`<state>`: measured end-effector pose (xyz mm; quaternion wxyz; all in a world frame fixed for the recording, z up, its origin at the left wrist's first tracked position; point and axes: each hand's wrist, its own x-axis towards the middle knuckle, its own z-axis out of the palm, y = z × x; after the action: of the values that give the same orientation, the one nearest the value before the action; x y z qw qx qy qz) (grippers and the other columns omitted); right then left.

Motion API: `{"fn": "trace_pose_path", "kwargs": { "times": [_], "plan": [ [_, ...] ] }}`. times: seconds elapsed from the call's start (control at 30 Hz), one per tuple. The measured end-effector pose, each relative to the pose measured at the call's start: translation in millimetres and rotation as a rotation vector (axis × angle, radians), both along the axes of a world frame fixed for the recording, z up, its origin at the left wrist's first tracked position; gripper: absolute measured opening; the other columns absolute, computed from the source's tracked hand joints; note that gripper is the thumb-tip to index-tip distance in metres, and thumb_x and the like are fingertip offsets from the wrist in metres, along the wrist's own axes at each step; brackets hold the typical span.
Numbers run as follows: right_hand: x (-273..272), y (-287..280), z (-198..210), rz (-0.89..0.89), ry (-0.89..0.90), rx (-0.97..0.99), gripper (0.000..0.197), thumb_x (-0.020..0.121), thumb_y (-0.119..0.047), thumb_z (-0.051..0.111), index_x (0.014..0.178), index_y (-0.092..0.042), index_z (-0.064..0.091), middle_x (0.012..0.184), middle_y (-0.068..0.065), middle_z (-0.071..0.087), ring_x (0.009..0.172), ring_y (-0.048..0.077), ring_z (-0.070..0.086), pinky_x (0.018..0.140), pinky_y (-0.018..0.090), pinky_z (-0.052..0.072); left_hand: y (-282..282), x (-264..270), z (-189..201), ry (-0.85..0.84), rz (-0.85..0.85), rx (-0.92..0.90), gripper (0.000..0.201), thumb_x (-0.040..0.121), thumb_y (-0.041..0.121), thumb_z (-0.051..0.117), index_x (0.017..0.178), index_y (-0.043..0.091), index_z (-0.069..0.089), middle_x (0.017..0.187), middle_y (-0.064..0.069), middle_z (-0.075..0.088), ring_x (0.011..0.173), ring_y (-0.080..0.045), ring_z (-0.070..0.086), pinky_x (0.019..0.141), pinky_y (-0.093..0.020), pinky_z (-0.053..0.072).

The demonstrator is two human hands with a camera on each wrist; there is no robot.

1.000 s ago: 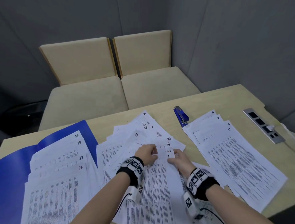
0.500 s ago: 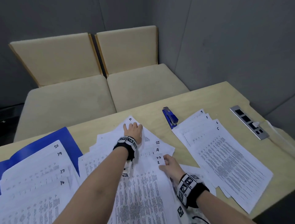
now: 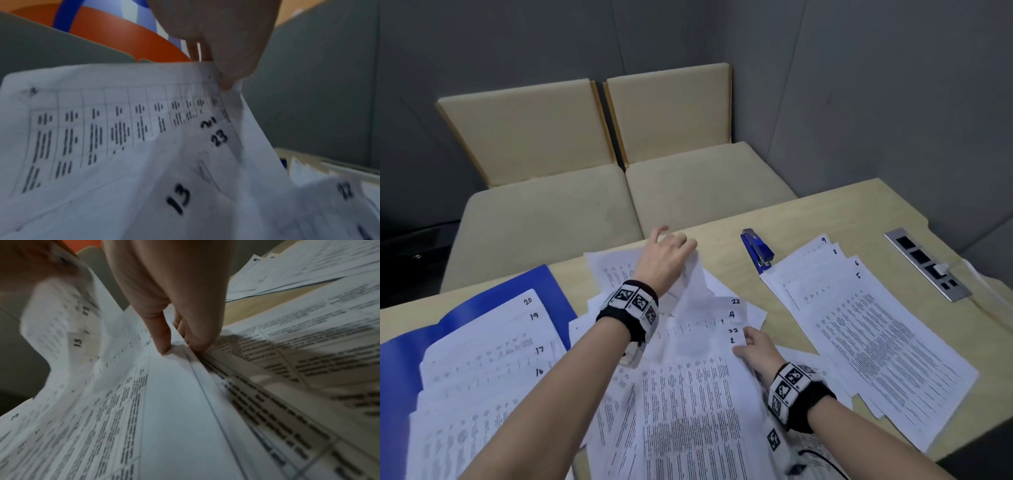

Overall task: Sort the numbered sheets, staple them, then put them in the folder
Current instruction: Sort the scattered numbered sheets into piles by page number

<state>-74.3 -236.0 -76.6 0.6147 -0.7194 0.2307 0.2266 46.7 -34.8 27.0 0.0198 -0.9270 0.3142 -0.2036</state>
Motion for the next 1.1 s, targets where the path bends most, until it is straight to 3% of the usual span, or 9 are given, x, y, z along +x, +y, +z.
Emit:
{"fn": "trace_pose_path", "kwargs": {
  "times": [0.1, 0.17, 0.23, 0.33, 0.47, 0.63, 0.77, 0.93, 1.1],
  "plan": [
    [-1.4, 1.6, 1.9, -0.019, 0.012, 0.004, 0.024, 0.078, 0.013, 0.053, 0.095, -0.004, 0.06, 0.103, 0.02, 0.068, 0.095, 0.035, 0.067, 0.087, 0.048, 0.054, 16.7, -9.3, 34.8, -0.104, 0.014, -0.203, 0.041, 0.065, -0.016, 0.061, 0.096, 0.011, 0.062, 0.082, -0.004, 0.062, 0.069, -0.022, 0.061, 0.097, -0.041, 0.037],
    [-3.0, 2.0, 3.7, -0.028, 0.024, 0.009, 0.019, 0.076, 0.014, 0.054, 0.089, 0.001, 0.059, 0.097, 0.023, 0.067, 0.089, 0.036, 0.066, 0.087, 0.053, 0.052, 28.5, -19.2, 69.4, -0.122, 0.025, -0.297, 0.036, 0.074, -0.014, 0.059, 0.1, 0.01, 0.058, 0.086, -0.009, 0.06, 0.067, -0.026, 0.058, 0.073, -0.039, 0.05],
    [-4.9, 2.5, 4.5, -0.049, 0.036, 0.034, 0.021, 0.072, 0.013, 0.056, 0.093, 0.01, 0.057, 0.092, 0.024, 0.065, 0.085, 0.036, 0.065, 0.088, 0.06, 0.049, 42.2, -30.0, 111.0, -0.132, 0.047, -0.396, 0.019, 0.087, -0.002, 0.051, 0.102, 0.008, 0.057, 0.089, -0.012, 0.057, 0.064, -0.029, 0.053, 0.053, -0.039, 0.047],
    [-7.3, 2.7, 10.6, -0.059, 0.048, 0.084, 0.03, 0.076, 0.017, 0.052, 0.102, 0.004, 0.06, 0.105, 0.025, 0.067, 0.097, 0.042, 0.065, 0.088, 0.06, 0.05, 66.9, -40.2, 165.5, -0.078, 0.074, -0.519, 0.019, 0.091, 0.009, 0.041, 0.101, 0.005, 0.057, 0.095, -0.013, 0.059, 0.076, -0.026, 0.052, 0.064, -0.033, 0.041],
    [-7.4, -0.2, 17.6, -0.029, 0.07, 0.094, 0.033, 0.079, 0.019, 0.049, 0.106, 0.003, 0.058, 0.11, 0.024, 0.065, 0.102, 0.042, 0.063, 0.09, 0.056, 0.049, 92.3, -46.6, 204.4, 0.221, 0.083, -0.654, 0.015, 0.09, 0.009, 0.046, 0.095, 0.011, 0.06, 0.078, 0.011, 0.064, 0.059, 0.001, 0.049, 0.058, -0.011, 0.036],
    [-4.6, -6.0, 16.1, -0.023, 0.093, 0.129, 0.032, 0.078, 0.025, 0.048, 0.103, 0.007, 0.056, 0.109, 0.03, 0.062, 0.093, 0.04, 0.062, 0.088, 0.056, 0.05, 88.2, -43.1, 196.5, 0.581, 0.134, -0.538, 0.017, 0.096, 0.017, 0.05, 0.104, 0.005, 0.059, 0.096, -0.017, 0.064, 0.08, -0.017, 0.055, 0.074, -0.023, 0.044],
    [-1.9, -8.0, 16.3, -0.004, 0.098, 0.131, 0.034, 0.076, 0.028, 0.048, 0.097, 0.002, 0.051, 0.103, 0.028, 0.059, 0.089, 0.038, 0.06, 0.082, 0.052, 0.051, 70.7, -51.3, 190.7, 0.756, 0.142, -0.484, 0.014, 0.096, 0.014, 0.049, 0.103, 0.007, 0.059, 0.095, -0.015, 0.062, 0.083, -0.02, 0.057, 0.08, -0.035, 0.046],
    [1.9, -9.7, 14.5, 0.009, 0.101, 0.125, 0.037, 0.078, 0.026, 0.047, 0.108, 0.003, 0.051, 0.101, 0.026, 0.06, 0.083, 0.035, 0.062, 0.067, 0.041, 0.055, 65.9, -70.5, 218.9, 0.79, 0.071, -0.538, 0.016, 0.097, 0.012, 0.049, 0.087, 0.019, 0.059, 0.067, 0.011, 0.06, 0.062, -0.005, 0.059, 0.062, -0.017, 0.051],
    [8.4, -10.3, 21.9, 0.014, 0.083, 0.053, 0.022, 0.087, 0.014, 0.046, 0.086, -0.005, 0.057, 0.068, 0.008, 0.057, 0.046, 0.014, 0.055, 0.049, 0.023, 0.042, 72.9, -108.7, 245.5, 0.935, -0.066, -0.526, 0.01, 0.095, 0.012, 0.054, 0.094, 0.008, 0.063, 0.064, -0.005, 0.059, 0.064, -0.01, 0.055, 0.064, -0.017, 0.045]
  ]
}}
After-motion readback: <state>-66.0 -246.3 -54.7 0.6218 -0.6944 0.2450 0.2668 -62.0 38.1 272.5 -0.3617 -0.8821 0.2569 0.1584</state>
